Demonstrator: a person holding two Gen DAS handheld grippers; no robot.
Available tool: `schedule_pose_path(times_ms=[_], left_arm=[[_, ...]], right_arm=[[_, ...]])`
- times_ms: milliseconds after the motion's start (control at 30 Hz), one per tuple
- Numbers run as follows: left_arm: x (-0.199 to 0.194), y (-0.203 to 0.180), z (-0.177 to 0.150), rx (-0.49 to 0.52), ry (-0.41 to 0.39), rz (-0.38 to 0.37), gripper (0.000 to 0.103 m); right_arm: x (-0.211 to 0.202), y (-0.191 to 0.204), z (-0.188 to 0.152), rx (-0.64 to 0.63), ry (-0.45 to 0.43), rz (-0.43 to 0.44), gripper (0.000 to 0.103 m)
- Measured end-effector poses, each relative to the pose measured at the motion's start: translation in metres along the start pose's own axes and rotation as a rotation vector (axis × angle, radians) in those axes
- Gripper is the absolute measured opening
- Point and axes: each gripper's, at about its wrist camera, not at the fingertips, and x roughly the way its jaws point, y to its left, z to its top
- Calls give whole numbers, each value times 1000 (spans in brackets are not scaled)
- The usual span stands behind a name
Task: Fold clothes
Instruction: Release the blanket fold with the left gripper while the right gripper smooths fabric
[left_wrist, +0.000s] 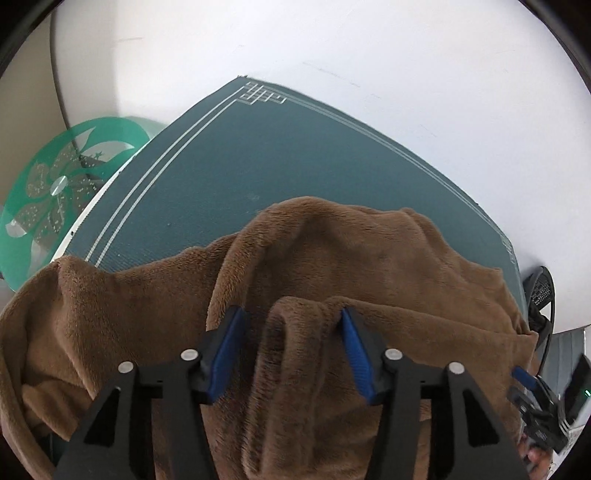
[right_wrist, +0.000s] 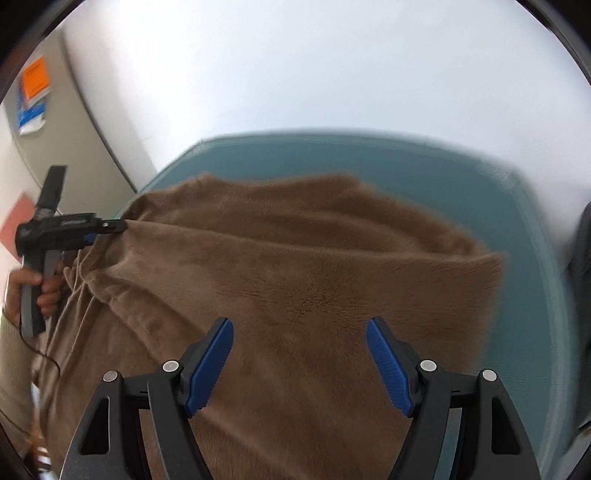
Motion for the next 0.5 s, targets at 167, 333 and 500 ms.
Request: schedule_pose_path(times_ms=[167,333,500], left_arm=[[4,7,2,27,-3,20,66],[-6,2,-7,67,-8,48,67],[-43,8,-30,59,-48,52,78]], right_arm=[[15,-22,2,9,-9,-166,76],[19,-22,2,-31,-13,-270,76],[-1,-11,-7,-33,-12,-319,77]])
